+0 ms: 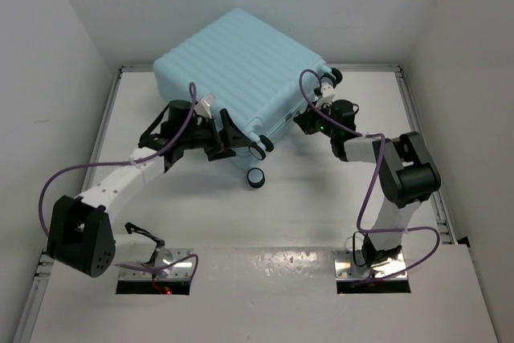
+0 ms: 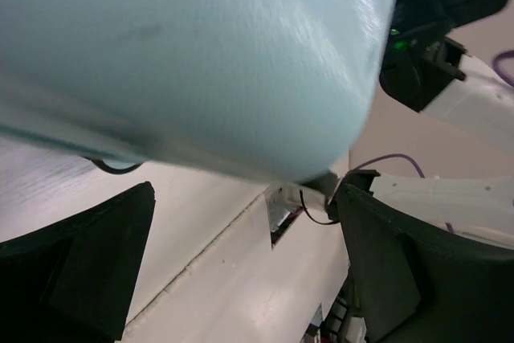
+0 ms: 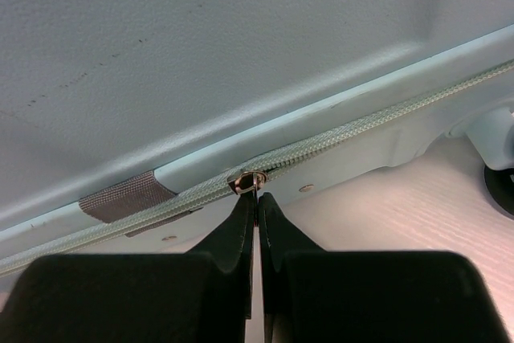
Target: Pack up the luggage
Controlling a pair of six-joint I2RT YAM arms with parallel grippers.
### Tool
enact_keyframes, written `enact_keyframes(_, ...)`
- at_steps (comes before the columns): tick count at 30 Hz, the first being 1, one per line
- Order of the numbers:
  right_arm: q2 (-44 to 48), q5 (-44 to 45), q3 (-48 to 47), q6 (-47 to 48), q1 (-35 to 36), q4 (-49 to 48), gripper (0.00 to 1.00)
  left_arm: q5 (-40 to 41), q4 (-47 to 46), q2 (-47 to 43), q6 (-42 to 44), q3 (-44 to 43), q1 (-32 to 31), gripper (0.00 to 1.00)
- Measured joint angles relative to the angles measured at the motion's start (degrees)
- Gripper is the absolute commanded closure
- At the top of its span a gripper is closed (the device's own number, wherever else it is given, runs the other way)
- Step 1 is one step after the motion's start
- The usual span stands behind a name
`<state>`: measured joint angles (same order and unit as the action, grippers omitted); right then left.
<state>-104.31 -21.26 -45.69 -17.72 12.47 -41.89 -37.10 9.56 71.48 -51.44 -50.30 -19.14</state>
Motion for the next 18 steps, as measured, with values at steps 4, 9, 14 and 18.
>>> enact_keyframes(4,0.2,0.0,0.0,0.1,0.0,0.1,1.0,4.0,1.3,4.3,-2.6,-3.7,-4.2,0.01)
enact_keyframes(9,0.3,0.0,0.0,0.1,0.0,0.2,1.0,9.3,2.8,4.8,-7.0,-6.3,-7.0,0.01)
enact_keyframes(14,0.3,0.2,0.0,-0.1,0.0,0.1,1.0,13.1,3.8,7.1,-12.6,-8.6,-9.3,0.01)
enact_keyframes(18,0.3,1.4,0.0,-0.3,-0.1,0.0,1.0,15.8,5.3,10.1,-16.2,-11.9,-11.6,0.01)
